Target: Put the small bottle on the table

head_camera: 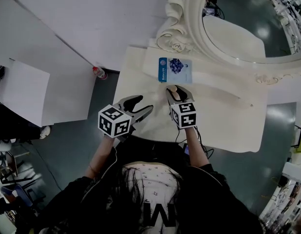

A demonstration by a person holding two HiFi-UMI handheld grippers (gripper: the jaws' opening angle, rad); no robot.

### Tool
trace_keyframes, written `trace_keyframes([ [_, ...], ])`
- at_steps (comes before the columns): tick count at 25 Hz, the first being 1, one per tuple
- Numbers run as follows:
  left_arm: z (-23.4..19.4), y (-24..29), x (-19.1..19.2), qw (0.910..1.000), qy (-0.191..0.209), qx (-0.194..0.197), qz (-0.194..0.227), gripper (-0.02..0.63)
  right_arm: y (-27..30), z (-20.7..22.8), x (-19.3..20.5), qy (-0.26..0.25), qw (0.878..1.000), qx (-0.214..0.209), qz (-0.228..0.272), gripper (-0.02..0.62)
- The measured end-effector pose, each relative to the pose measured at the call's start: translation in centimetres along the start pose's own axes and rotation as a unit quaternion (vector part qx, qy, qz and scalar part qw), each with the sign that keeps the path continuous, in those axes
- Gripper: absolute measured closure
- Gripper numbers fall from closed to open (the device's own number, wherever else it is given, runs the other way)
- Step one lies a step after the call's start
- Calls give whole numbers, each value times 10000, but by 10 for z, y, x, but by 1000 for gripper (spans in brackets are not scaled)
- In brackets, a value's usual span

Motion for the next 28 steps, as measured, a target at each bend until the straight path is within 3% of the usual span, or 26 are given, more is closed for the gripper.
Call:
trace_keyframes([
  [16, 3, -11, 2, 9998, -45, 20, 169, 348, 11, 1, -6, -505, 9985, 116, 145, 445],
  [24, 5, -18, 4, 9998, -7, 4, 207, 348, 12, 1, -8, -419, 9989, 116, 154, 442],
  [28, 5, -21, 8, 9998, -25, -5, 212, 348, 11, 2, -7, -222, 9996, 180, 82, 408],
])
Point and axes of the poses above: the fingertips, and each gripper's own axes: y forward along the fingers, z to its right, x out of its underside, the point moved 2 cm from there along -y, backward along the fingers, and after that the axes turned 15 degrees about -z, right-handed, at the moved point
